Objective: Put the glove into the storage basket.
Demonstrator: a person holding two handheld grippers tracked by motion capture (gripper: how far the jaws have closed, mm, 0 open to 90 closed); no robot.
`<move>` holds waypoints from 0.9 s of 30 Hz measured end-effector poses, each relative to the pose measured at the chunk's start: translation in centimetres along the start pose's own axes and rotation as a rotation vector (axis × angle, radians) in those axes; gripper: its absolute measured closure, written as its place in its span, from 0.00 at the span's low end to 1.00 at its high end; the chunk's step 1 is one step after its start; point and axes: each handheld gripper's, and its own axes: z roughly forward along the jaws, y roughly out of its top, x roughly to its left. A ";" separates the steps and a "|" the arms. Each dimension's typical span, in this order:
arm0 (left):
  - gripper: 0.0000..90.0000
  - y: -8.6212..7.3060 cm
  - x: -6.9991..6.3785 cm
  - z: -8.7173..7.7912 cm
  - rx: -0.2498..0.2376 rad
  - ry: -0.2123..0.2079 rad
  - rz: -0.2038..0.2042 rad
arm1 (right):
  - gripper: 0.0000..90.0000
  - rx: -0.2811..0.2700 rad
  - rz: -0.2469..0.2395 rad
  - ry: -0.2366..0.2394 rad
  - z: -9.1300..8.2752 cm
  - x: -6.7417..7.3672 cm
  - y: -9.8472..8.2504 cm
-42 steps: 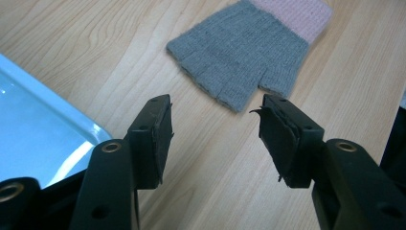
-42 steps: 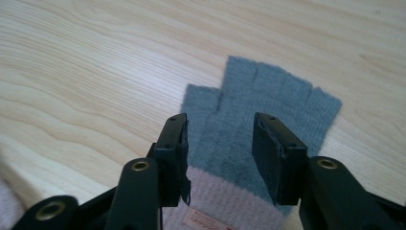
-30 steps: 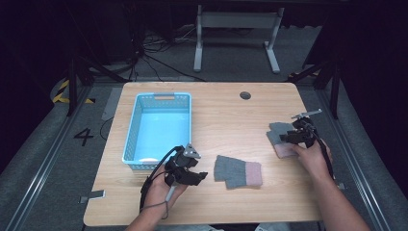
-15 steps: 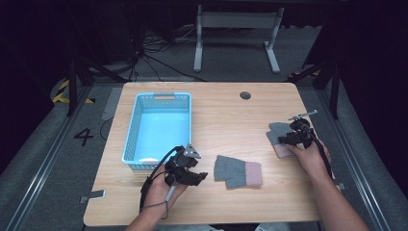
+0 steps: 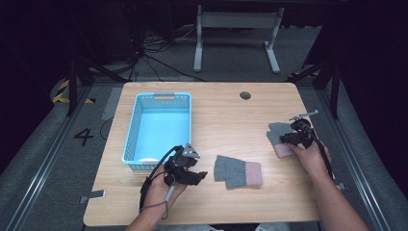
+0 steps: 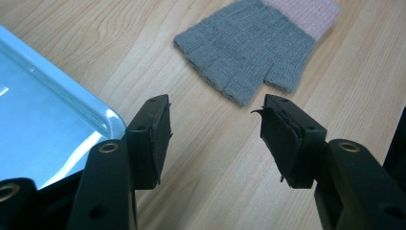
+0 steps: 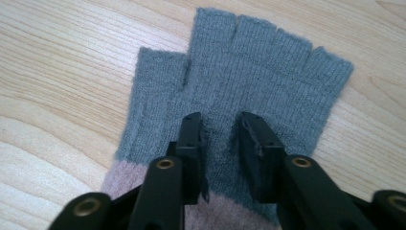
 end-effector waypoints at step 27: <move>0.51 0.4 0.0 -0.1 -0.024 -0.009 0.008 | 0.95 -0.084 -0.017 0.039 -4.0 0.4 0.2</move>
